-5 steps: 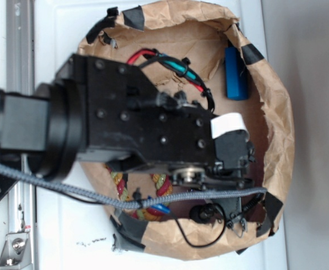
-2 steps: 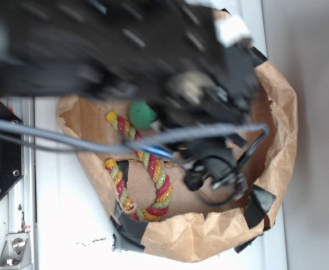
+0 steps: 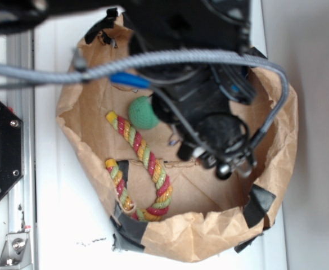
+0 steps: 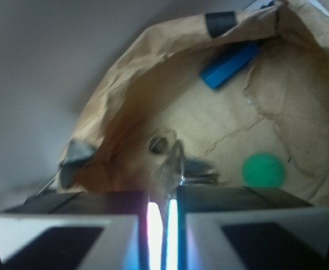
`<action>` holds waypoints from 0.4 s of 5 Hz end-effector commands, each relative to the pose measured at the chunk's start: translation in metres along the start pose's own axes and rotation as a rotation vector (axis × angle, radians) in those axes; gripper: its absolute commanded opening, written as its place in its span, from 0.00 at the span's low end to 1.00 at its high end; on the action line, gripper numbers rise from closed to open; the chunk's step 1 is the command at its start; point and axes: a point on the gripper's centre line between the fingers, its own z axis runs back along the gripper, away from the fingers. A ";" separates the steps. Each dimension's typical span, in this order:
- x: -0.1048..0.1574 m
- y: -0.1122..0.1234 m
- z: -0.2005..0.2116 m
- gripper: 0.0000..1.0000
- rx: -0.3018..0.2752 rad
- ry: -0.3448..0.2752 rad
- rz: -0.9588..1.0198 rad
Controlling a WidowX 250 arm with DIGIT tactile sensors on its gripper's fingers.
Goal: Grab the silver keys.
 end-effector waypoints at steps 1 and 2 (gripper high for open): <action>-0.003 -0.009 0.010 0.00 -0.008 -0.091 -0.039; -0.003 -0.004 0.012 0.00 0.029 -0.145 -0.016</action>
